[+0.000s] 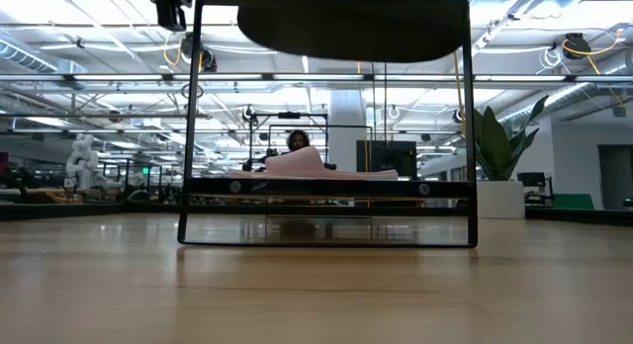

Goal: Pick and place slides into the shelf
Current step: Put the left black slide on the shelf

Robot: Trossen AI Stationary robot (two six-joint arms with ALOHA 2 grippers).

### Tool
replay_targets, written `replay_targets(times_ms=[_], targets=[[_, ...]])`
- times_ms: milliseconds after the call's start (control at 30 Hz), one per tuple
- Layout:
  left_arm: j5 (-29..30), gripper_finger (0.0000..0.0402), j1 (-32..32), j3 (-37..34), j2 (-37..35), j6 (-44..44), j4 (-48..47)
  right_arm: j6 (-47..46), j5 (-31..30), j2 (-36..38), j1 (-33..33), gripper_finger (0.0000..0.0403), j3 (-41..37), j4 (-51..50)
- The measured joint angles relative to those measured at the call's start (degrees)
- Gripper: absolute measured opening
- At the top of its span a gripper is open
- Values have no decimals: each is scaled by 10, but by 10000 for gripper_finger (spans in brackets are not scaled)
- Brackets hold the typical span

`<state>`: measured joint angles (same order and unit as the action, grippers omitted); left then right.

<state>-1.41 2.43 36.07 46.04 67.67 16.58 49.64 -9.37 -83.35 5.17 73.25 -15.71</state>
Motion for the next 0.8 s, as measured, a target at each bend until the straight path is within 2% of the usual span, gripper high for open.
replay_targets(times_ms=[200,533,800], targets=[[2,257,8,0,0,-6,-1,-24,21,0,-6,0,-37,15],[6,257,23,0,0,-20,-1,-72,35,0,-6,0,-104,109],[6,257,34,0,0,-19,-4,-63,36,-30,-7,0,-108,163]])
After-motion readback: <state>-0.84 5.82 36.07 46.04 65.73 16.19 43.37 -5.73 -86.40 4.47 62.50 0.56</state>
